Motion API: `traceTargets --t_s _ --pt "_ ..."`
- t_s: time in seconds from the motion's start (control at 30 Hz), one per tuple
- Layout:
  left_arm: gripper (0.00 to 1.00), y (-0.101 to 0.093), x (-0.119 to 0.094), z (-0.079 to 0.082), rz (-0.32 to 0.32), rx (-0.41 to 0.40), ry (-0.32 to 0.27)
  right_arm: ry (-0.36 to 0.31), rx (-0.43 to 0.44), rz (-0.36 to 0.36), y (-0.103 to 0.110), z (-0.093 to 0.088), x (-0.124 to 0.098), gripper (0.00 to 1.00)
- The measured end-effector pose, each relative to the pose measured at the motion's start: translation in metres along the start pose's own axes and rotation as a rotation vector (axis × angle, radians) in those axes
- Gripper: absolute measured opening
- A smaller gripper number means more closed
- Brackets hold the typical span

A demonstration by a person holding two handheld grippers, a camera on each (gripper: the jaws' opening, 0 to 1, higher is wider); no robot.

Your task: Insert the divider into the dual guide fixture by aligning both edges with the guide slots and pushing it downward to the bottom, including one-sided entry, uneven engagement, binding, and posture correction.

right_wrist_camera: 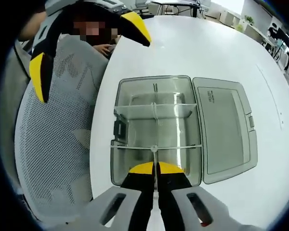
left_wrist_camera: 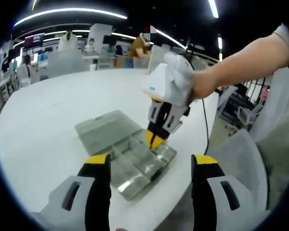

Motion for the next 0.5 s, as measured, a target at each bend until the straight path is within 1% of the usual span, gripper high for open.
traceTargets --t_s 0.23,0.33,0.5 --pt "0.66 -0.0007 -0.0011 0.0011 -0.001 0.002 0.003 0.002 0.005 0.003 -0.0017 -0.0002 0.0012 0.0" --pt "0.66 -0.0014 -0.0012 0.0029 -0.002 0.004 0.002 0.013 0.03 0.007 -0.0031 0.0016 0.0005 0.0" --pt "0.66 -0.0002 -0.0022 0.004 0.002 0.005 -0.002 0.041 0.026 0.007 -0.0015 0.005 -0.0011 0.0"
Point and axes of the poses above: the point that each gripper's makers call its tool centre point, and the gripper's own axes: x roughly forward along the fingers, y roughly to its left, z roughly out of its top, the point moved 7 cm from there along -x, roughly backward along the fingers, and after that the axes turned 14 degrees about x, right-handed, at the moved point
